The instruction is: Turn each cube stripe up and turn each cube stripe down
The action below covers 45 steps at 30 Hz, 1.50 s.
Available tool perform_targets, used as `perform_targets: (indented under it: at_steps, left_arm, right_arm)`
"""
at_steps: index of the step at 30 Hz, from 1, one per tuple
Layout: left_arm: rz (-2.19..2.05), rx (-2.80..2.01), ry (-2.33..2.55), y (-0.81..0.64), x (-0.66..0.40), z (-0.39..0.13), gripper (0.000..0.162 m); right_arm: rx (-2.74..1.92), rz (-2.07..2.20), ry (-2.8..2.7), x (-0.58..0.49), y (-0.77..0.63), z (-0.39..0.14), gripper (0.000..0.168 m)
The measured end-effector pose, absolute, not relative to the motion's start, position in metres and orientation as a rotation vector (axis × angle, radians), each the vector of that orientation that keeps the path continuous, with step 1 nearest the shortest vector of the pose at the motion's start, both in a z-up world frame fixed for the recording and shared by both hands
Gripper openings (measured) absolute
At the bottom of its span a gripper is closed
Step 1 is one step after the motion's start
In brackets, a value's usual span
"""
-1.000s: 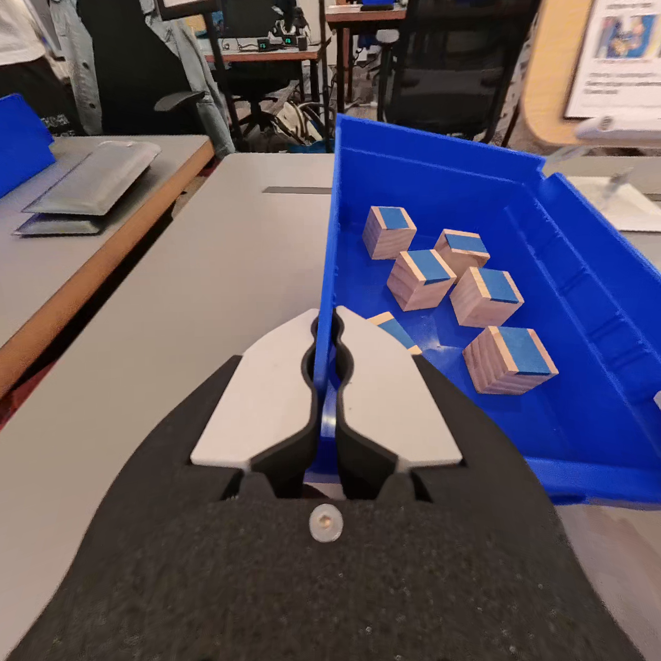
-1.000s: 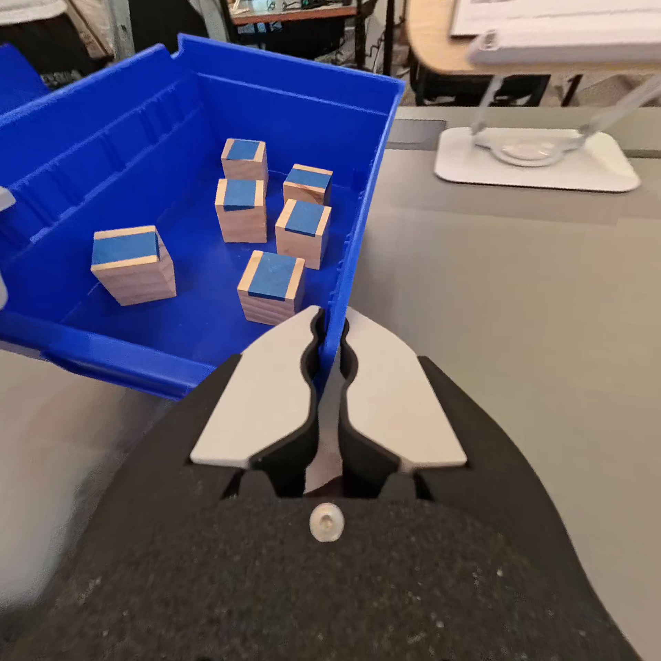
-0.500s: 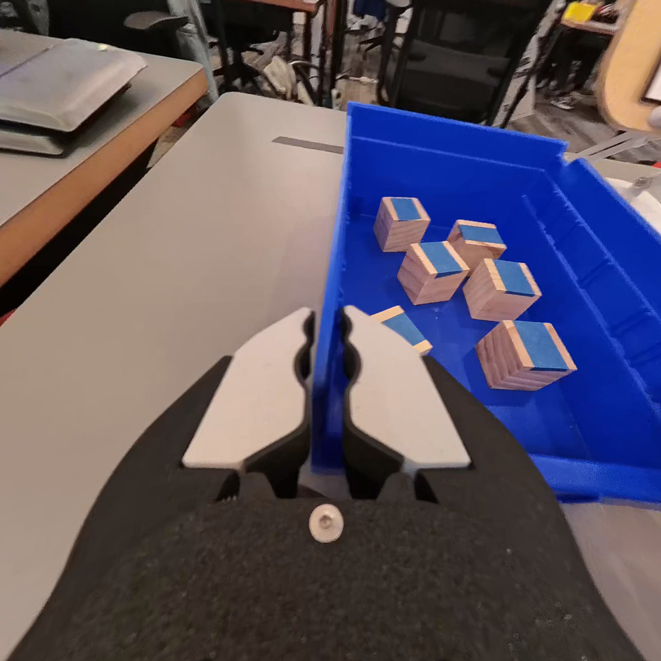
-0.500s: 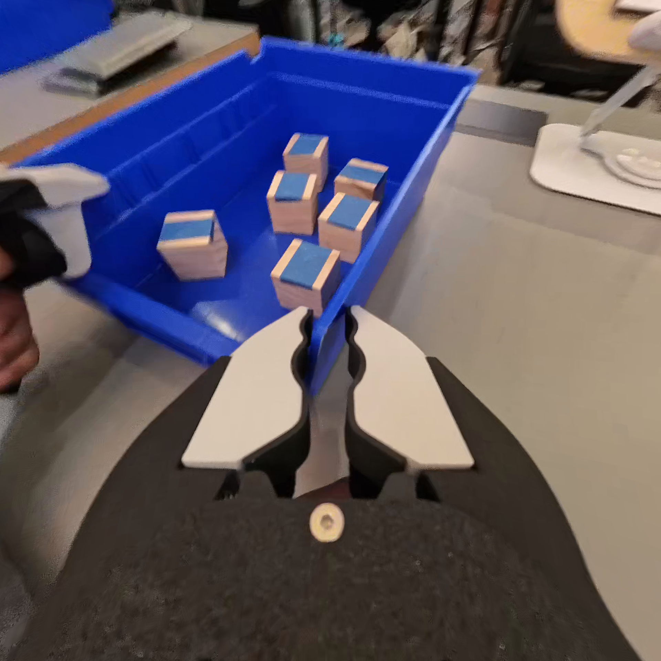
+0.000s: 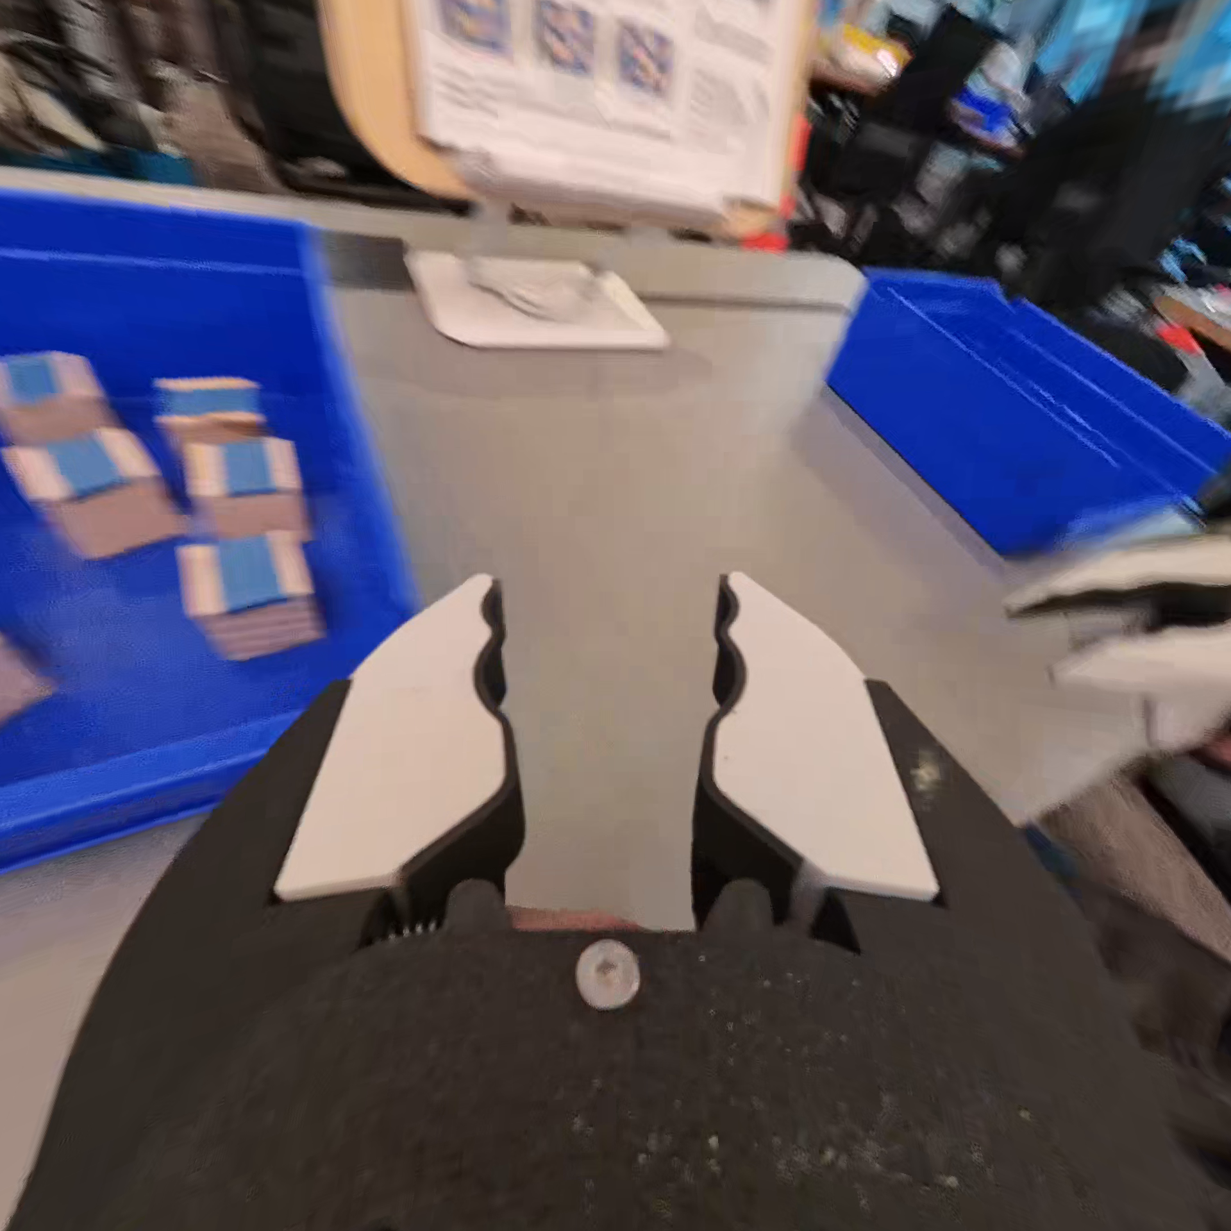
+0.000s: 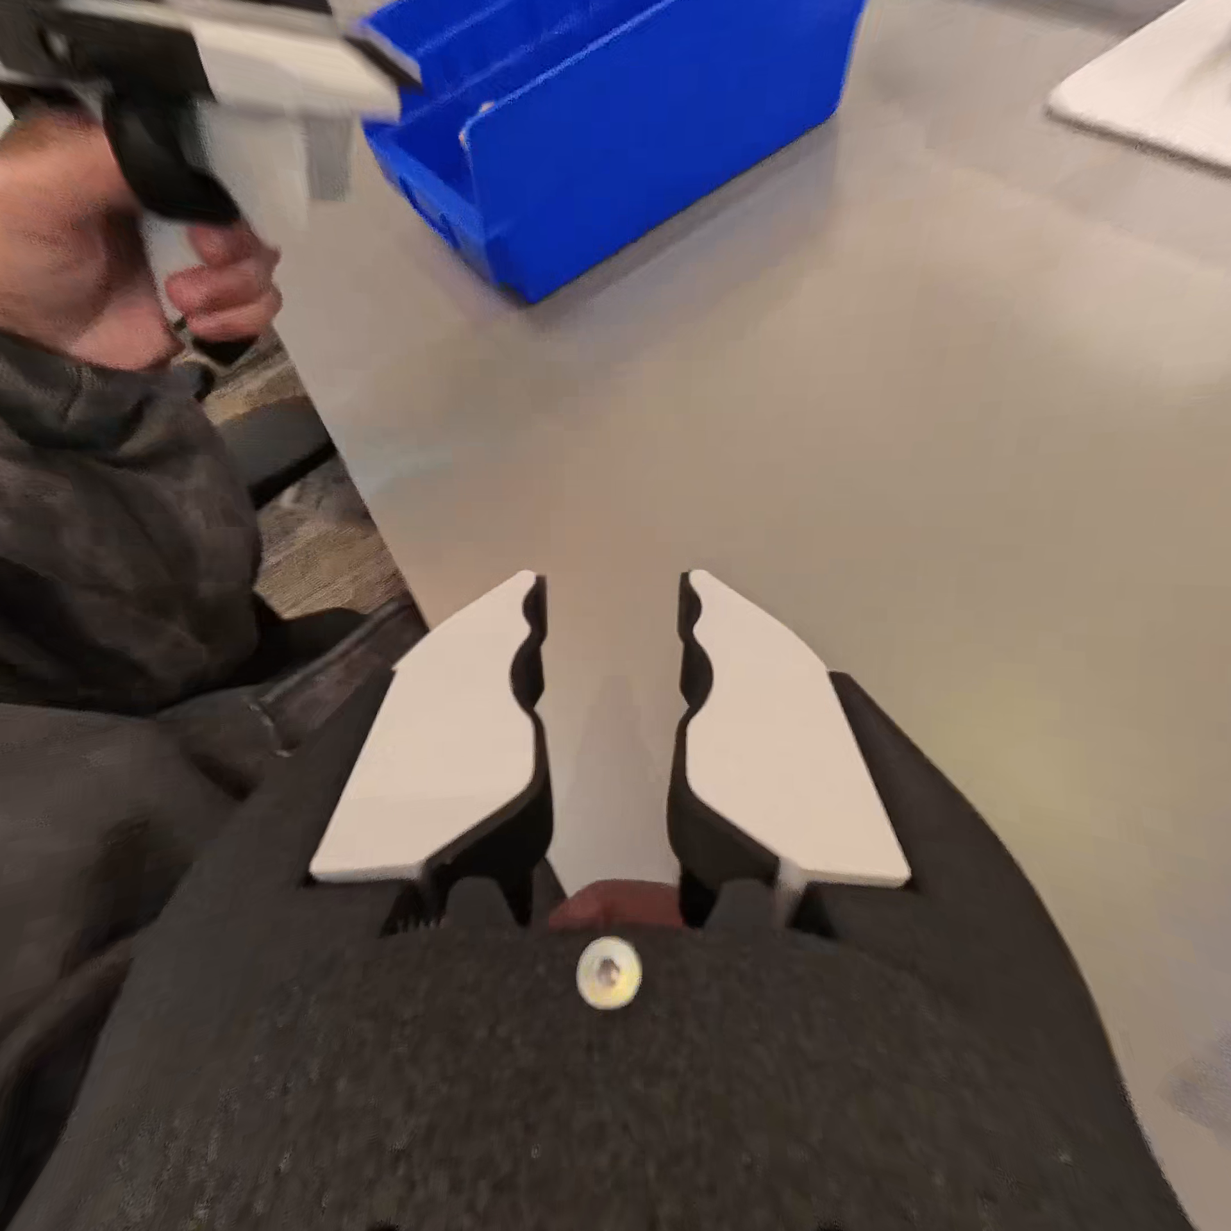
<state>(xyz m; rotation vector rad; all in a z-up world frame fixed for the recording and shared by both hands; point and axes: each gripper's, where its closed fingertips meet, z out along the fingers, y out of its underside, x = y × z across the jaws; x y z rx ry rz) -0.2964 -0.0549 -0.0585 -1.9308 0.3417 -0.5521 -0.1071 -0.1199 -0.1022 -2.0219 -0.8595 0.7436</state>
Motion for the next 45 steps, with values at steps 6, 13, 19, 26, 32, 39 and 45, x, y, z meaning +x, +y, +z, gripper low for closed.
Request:
perform_targets:
  at_steps: [6,13,19,26,32,39,45]
  left_arm:
    - [-0.86,-1.981,0.374,-0.078,-0.233,-0.082,0.029]
    - [-1.105,-2.108,0.213,-0.076,-0.244,-0.114,0.03]
    - [-0.675,-1.979,0.247,-0.058,-0.278,-0.103,0.021]
    - [-0.195,-1.956,0.403,-0.059,-0.301,-0.106,0.033]
    - [-0.426,-2.024,0.408,-0.068,-0.293,-0.113,0.055]
    - [-0.367,-2.042,0.788,-0.074,-0.35,-0.077,0.054]
    - [-0.13,-2.015,1.459,-0.02,-0.397,-0.085,0.054]
  right_arm:
    - [-1.903,0.511,-0.479,-0.017,-0.103,-0.118,0.044]
    - [-1.889,0.467,-0.313,0.01,-0.097,-0.107,0.015]
    - [-1.843,0.396,-0.339,0.025,-0.088,-0.106,0.0]
    - [-1.773,0.397,-0.381,0.017,-0.096,-0.094,0.027]
    - [-1.835,0.522,-0.371,0.006,-0.097,-0.108,0.04]
    - [-1.817,0.69,-0.313,0.002,-0.1,-0.091,0.039]
    - [-1.884,0.662,-0.398,-0.005,-0.098,-0.112,0.04]
